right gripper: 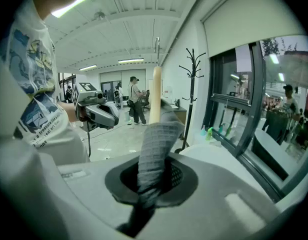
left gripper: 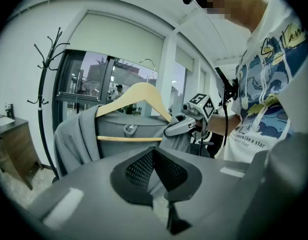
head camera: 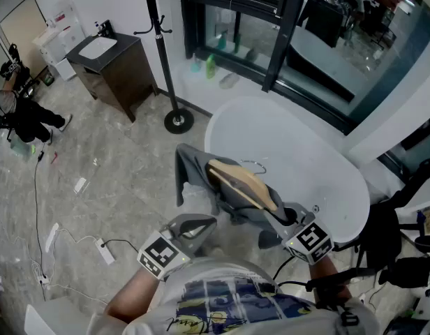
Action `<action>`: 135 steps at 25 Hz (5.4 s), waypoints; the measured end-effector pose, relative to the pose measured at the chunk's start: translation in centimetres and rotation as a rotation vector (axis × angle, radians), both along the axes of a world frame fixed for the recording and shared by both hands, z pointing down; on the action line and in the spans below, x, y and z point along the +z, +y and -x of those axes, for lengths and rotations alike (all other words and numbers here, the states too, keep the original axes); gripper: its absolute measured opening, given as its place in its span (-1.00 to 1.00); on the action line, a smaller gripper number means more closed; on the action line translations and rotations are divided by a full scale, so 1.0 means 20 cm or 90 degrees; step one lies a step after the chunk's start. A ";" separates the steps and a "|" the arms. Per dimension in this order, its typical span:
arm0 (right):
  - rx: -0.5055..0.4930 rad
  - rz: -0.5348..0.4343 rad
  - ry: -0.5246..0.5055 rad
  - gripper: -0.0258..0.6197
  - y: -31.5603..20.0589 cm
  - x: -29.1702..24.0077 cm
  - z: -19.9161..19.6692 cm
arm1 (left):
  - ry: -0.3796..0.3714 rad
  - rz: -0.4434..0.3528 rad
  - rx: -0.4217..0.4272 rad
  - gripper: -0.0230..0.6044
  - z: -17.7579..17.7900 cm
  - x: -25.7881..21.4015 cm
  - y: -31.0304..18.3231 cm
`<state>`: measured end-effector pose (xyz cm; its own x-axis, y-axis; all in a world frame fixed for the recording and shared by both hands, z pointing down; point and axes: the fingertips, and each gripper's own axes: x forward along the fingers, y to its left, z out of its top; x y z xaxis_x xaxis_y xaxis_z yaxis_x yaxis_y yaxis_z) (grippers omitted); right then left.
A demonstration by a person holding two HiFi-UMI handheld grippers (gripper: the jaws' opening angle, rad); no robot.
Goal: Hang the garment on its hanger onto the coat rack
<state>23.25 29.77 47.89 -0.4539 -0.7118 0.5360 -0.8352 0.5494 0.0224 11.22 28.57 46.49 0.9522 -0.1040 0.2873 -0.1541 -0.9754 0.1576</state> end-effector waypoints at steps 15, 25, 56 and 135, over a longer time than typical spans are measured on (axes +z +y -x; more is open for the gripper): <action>-0.018 0.013 -0.044 -0.89 -0.08 0.00 0.03 | 0.007 -0.006 -0.052 -0.92 0.11 -0.02 0.03; -0.062 0.004 -0.033 -0.89 -0.57 -0.08 0.18 | 0.026 0.009 -0.086 -0.92 0.28 0.04 -0.39; -0.260 -0.090 0.054 -0.89 -3.24 -0.86 0.36 | 0.039 -0.030 -0.235 -0.92 0.77 -0.13 -2.28; -0.057 -0.134 -0.039 -0.91 -2.41 -0.23 0.82 | 0.024 0.013 -0.164 -0.92 1.03 -0.04 -1.88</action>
<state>6.85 -18.42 43.25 -0.5469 -0.7605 0.3501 -0.7869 0.6097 0.0954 -9.39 -9.04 45.77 0.9052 -0.3391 0.2560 -0.3908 -0.9011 0.1880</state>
